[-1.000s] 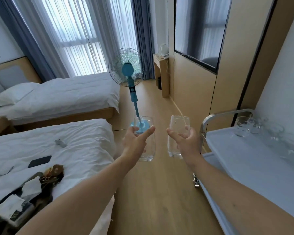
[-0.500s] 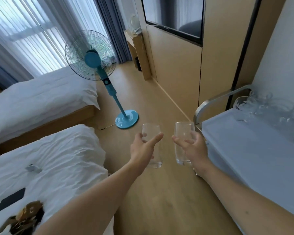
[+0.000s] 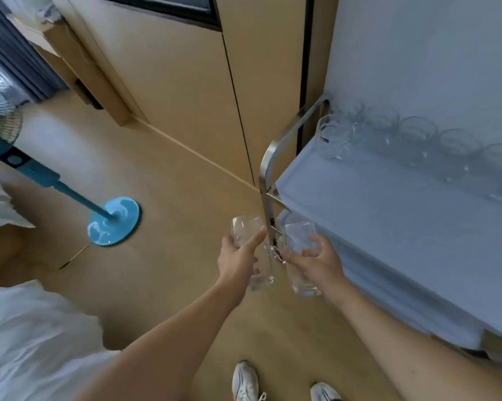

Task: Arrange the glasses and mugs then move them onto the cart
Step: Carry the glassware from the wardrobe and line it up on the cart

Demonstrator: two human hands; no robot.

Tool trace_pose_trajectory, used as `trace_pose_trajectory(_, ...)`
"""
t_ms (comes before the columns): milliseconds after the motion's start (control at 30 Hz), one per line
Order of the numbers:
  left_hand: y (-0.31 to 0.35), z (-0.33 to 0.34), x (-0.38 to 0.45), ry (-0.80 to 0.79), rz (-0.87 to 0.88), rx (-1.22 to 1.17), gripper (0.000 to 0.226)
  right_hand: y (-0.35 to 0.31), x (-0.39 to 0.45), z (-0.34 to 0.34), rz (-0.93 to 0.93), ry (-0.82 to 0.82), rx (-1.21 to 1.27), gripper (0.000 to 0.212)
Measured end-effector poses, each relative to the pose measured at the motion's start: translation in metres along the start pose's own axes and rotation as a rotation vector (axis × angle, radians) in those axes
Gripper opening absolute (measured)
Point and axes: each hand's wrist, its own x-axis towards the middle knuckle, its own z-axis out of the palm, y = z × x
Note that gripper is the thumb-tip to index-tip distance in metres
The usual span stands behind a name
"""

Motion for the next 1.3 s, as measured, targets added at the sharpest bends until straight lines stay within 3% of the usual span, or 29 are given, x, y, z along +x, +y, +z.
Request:
trace_pose_trajectory(267, -0.049, 0.018, 0.097, -0.143, 0.040, 0.088, 0.056, 0.064, 0.057, 0.024, 0.119, 0.093, 0.030, 0.086)
trace_pose_trajectory(567, -0.124, 0.068, 0.188, -0.180, 0.129, 0.122, 0.048, 0.141, 0.156, 0.019, 0.087, 0.139, 0.062, 0.089)
trace_pose_trajectory(700, -0.136, 0.101, 0.221, -0.247, 0.234, 0.169, 0.054, 0.159, 0.197, 0.004, 0.007, 0.167, 0.072, 0.079)
trace_pose_trajectory(833, -0.150, 0.140, 0.256, -0.274, 0.363, 0.177, 0.062, 0.175, 0.234, -0.010, -0.106, 0.229, 0.069, 0.094)
trace_pose_trajectory(967, -0.164, 0.182, 0.281, -0.300, 0.547, 0.205, 0.085, 0.190, 0.263, -0.031, -0.229, 0.329, 0.030, 0.099)
trace_pose_trajectory(1133, -0.177, 0.231, 0.299, -0.335, 0.744, 0.158, 0.090, 0.213, 0.279, -0.064, -0.398, 0.462, 0.128, 0.098)
trace_pose_trajectory(1300, -0.199, 0.267, 0.295, -0.426, 0.831, 0.086, 0.083, 0.242, 0.269, -0.090, -0.481, 0.586, 0.214, 0.092)
